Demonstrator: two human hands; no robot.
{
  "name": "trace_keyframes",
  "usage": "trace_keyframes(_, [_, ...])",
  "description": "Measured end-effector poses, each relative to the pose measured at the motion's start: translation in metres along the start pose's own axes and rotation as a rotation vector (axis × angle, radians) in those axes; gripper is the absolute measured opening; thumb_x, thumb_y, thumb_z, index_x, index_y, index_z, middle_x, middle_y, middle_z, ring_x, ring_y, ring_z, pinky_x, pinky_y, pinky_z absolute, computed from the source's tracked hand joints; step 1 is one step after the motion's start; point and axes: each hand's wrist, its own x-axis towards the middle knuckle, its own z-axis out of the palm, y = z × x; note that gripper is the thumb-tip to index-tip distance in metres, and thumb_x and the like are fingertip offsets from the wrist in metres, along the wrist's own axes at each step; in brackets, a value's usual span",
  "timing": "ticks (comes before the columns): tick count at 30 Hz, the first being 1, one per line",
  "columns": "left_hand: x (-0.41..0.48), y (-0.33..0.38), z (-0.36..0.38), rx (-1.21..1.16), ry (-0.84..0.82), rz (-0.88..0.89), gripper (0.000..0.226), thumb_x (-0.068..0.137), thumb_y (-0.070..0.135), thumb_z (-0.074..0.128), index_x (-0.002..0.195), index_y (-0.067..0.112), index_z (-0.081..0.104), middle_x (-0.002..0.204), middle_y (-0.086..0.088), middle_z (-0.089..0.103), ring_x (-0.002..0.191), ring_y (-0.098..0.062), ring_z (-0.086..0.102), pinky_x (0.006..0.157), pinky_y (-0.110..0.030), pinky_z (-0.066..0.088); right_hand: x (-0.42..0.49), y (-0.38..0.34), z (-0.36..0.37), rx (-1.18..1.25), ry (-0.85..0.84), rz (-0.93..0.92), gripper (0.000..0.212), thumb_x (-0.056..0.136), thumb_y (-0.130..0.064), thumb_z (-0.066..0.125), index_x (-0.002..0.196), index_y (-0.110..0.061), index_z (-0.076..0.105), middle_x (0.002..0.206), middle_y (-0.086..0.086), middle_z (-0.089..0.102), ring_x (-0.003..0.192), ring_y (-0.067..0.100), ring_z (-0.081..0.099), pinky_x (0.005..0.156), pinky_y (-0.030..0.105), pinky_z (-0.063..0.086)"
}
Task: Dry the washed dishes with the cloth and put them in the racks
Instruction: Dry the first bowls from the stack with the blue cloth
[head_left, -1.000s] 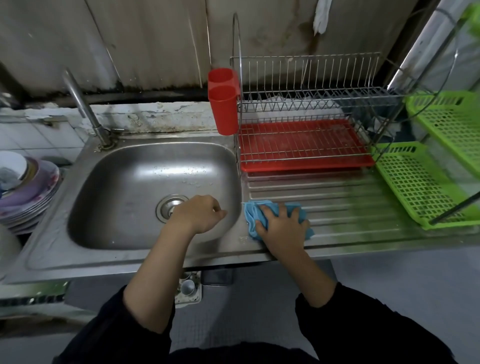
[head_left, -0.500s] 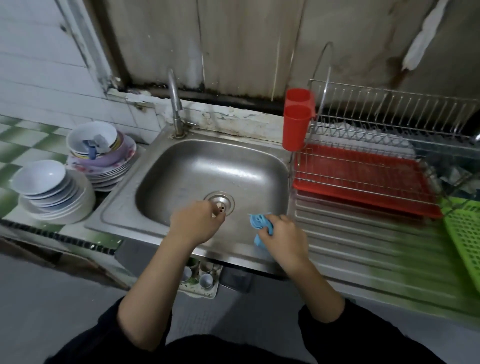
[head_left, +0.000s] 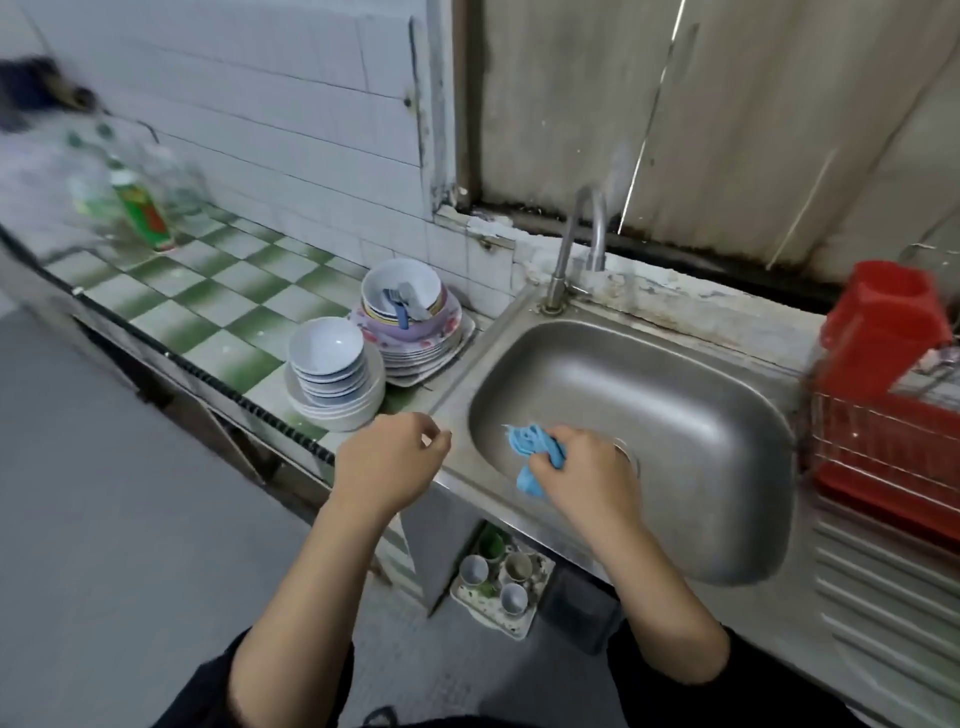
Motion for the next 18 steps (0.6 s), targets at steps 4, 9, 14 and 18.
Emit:
trace_keyframes(4, [0.017, -0.055, -0.024, -0.008, 0.060, -0.048, 0.029, 0.098, 0.043, 0.044, 0.092, 0.023, 0.065, 0.083, 0.003, 0.058, 0.090, -0.024, 0.059, 0.066, -0.030, 0.042, 0.018, -0.052, 0.027, 0.026, -0.032, 0.011, 0.025, 0.092, -0.035, 0.054, 0.114, -0.027, 0.064, 0.097, 0.000, 0.067, 0.085, 0.023, 0.060, 0.064, 0.029, 0.039])
trace_keyframes(9, [0.043, -0.122, -0.047, 0.016, 0.079, -0.087, 0.031, 0.096, 0.045, 0.042, 0.096, 0.025, 0.067, 0.086, 0.002, 0.065, 0.089, -0.024, 0.062, 0.065, -0.030, 0.044, 0.045, -0.112, 0.055, 0.048, -0.050, 0.053, 0.030, 0.091, -0.035, 0.055, 0.118, -0.025, 0.064, 0.107, 0.004, 0.067, 0.095, 0.028, 0.062, 0.077, 0.035, 0.050])
trace_keyframes(14, [0.070, -0.167, -0.057, 0.021, 0.072, -0.104, 0.034, 0.096, 0.044, 0.041, 0.099, 0.025, 0.068, 0.099, 0.003, 0.070, 0.092, -0.022, 0.062, 0.070, -0.030, 0.049, 0.068, -0.153, 0.072, 0.106, -0.022, 0.091, 0.025, 0.090, -0.030, 0.054, 0.111, -0.021, 0.066, 0.101, 0.005, 0.068, 0.091, 0.028, 0.061, 0.078, 0.037, 0.052])
trace_keyframes(18, [0.087, -0.181, -0.060, -0.004, 0.054, -0.111, 0.033, 0.096, 0.041, 0.042, 0.099, 0.022, 0.069, 0.099, 0.003, 0.070, 0.089, -0.021, 0.061, 0.067, -0.029, 0.043, 0.086, -0.171, 0.078, 0.065, -0.020, 0.089, 0.020, 0.091, -0.030, 0.053, 0.105, -0.021, 0.065, 0.093, 0.002, 0.065, 0.079, 0.023, 0.056, 0.064, 0.031, 0.044])
